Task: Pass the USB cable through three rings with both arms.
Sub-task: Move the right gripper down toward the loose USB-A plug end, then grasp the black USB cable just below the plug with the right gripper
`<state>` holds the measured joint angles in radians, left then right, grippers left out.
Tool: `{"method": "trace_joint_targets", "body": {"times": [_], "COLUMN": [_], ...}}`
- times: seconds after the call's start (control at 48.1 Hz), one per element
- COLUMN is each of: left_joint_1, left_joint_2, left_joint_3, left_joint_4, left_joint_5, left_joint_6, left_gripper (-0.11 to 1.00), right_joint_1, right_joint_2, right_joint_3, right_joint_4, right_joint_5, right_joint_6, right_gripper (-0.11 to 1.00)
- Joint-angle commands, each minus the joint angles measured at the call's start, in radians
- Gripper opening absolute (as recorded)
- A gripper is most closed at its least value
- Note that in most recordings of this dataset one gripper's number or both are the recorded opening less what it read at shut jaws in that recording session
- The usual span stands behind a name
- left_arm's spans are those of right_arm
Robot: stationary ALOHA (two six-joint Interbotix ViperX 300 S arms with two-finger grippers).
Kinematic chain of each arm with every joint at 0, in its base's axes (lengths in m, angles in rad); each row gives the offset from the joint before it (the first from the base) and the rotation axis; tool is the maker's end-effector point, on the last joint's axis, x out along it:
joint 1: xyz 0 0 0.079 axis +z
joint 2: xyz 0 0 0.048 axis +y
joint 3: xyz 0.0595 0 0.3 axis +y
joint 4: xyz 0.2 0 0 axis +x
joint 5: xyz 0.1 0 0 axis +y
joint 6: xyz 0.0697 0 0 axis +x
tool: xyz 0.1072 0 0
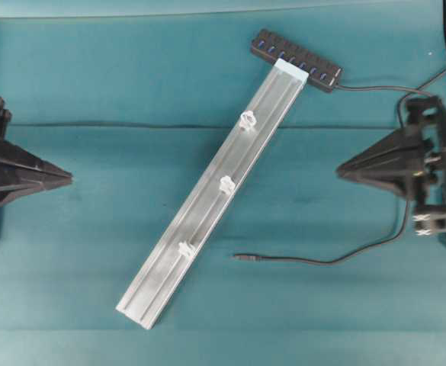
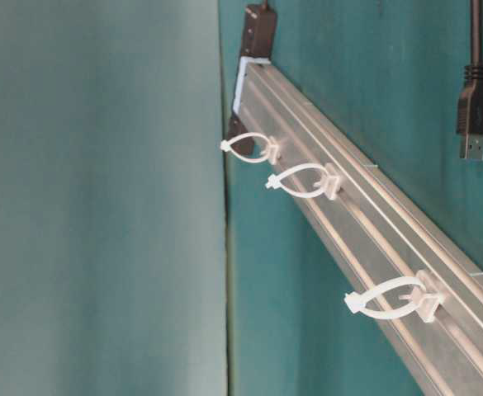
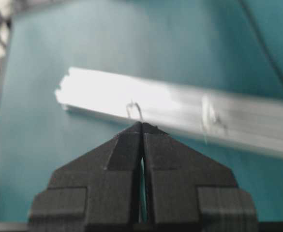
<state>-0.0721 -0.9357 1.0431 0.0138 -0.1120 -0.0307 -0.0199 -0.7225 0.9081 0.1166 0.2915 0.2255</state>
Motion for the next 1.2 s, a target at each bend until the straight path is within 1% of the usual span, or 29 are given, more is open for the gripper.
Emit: {"method": "trace_joint_targets", "body": {"times": [0.0,0.062,0.229,0.436,0.478,0.602,0.706,0.831,0.914,1.101,1.184], "left_joint_1": [0.000,0.000,0.005,0.017,0.020,0.018,0.020,0.025,0.028,0.028,0.028], "left_joint_2": [0.034,0.041,0.049,0.051,0.051,0.051,0.051,0.052,0.052,0.055,0.055], "left_joint_3": [-0.028,-0.028,-0.031,-0.031,-0.031,-0.032,-0.034,-0.032,-0.032,-0.032,-0.032], "left_joint_4": [0.003,0.003,0.003,0.003,0.003,0.003,0.003,0.003,0.003,0.003,0.003], "left_joint_5": [0.000,0.000,0.000,0.002,0.002,0.002,0.002,0.002,0.002,0.002,0.002], "left_joint_6": [-0.002,-0.003,-0.003,-0.003,-0.003,-0.003,-0.003,-0.003,-0.003,-0.003,-0.003], "left_gripper": [-0.01,-0.01,-0.01,-0.01,-0.01,-0.01,-0.01,-0.01,-0.01,-0.01,-0.01], "right_joint_1": [0.000,0.005,0.020,0.043,0.043,0.044,0.071,0.109,0.115,0.117,0.115], "right_joint_2": [0.075,0.141,0.291,0.463,0.491,0.575,0.643,0.707,0.723,0.730,0.733], "right_joint_3": [-0.051,-0.091,-0.199,-0.360,-0.382,-0.416,-0.425,-0.445,-0.457,-0.466,-0.466], "right_joint_4": [0.000,0.002,0.002,-0.014,-0.014,-0.014,-0.017,-0.043,-0.046,-0.046,-0.041], "right_joint_5": [0.080,0.140,0.253,0.476,0.500,0.497,0.494,0.505,0.499,0.482,0.488], "right_joint_6": [0.009,0.009,0.006,0.006,0.005,0.011,0.008,0.009,0.014,0.002,0.009], "right_gripper": [0.00,0.00,0.00,0.00,0.00,0.00,0.00,0.00,0.00,0.01,0.07]}}
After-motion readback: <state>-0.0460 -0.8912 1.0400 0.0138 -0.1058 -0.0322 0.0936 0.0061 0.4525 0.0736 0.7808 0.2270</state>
